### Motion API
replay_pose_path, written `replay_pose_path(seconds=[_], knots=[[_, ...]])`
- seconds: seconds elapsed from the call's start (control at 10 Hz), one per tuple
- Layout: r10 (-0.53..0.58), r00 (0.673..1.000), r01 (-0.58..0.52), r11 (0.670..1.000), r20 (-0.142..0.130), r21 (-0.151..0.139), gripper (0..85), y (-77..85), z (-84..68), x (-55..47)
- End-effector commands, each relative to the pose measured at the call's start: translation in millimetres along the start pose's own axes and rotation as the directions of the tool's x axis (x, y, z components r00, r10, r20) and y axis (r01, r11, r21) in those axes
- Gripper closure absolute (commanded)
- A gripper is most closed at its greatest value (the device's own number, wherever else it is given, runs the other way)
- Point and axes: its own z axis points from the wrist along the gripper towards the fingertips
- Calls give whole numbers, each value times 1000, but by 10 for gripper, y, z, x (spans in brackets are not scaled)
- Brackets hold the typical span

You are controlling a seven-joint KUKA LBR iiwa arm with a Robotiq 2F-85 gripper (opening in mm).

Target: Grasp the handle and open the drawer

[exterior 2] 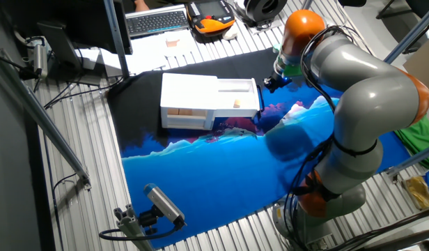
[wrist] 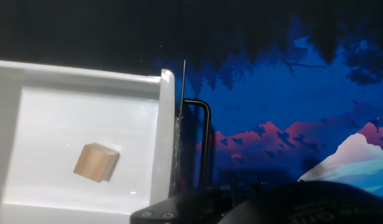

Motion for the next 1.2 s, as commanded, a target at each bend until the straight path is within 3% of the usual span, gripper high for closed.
replay_pose_path(seconds=[0.0, 1.1], knots=[[0, 1000, 0, 1000, 0, 0, 850, -2, -1, 4], [-3, 1000, 3, 1000, 4, 20, 850, -19, 4, 35]])
